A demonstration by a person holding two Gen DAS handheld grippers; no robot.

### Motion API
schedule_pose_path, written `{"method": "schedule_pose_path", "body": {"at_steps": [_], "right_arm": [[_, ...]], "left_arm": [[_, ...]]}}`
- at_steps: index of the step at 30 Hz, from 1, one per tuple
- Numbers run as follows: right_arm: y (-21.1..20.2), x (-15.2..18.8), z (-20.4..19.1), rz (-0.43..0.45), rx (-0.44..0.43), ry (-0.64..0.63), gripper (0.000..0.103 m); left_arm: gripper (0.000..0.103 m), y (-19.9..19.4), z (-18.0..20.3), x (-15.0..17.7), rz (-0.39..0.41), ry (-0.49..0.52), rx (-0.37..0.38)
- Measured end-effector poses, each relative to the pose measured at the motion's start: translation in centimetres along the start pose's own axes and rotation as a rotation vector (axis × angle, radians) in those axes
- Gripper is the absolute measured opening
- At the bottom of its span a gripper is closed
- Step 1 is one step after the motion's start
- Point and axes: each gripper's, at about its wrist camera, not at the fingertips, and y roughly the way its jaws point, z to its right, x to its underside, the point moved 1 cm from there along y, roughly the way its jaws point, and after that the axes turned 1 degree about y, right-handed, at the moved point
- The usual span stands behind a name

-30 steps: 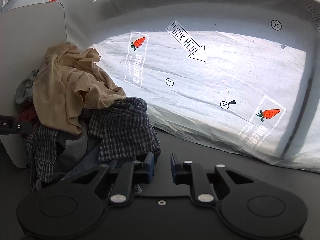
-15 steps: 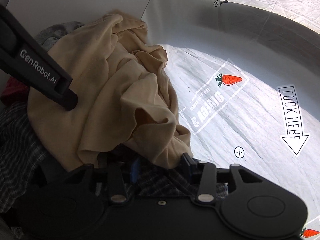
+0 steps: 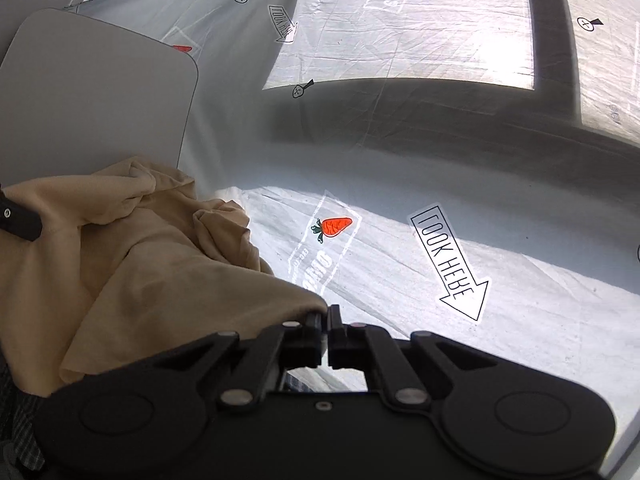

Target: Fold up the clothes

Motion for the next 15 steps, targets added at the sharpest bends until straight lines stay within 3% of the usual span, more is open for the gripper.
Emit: {"method": "schedule_pose_path", "body": {"at_steps": [6, 10, 12, 15], "right_arm": [[-8.7, -0.8, 7.7, 0.035, 0.121, 0.099, 0.002], [-15.8, -0.2, 12.4, 0.02, 0.21, 0.124, 0.002], [-19.5, 1.1, 15.0, -0.01, 0.263, 0.129, 0.002], [-24.6, 3.6, 19.2, -0.075, 0.349, 0.14, 0.002]], "left_arm": [[0.002, -9.0, 5.3, -0.1, 0.061, -0.008, 0.067], [0.002, -14.9, 9.4, 1.7, 0.049, -0.018, 0.142], [0.002, -17.5, 11.5, 3.2, 0.023, -0.033, 0.189], [0.002, -21.6, 15.5, 7.4, -0.105, -0.067, 0.301]]}}
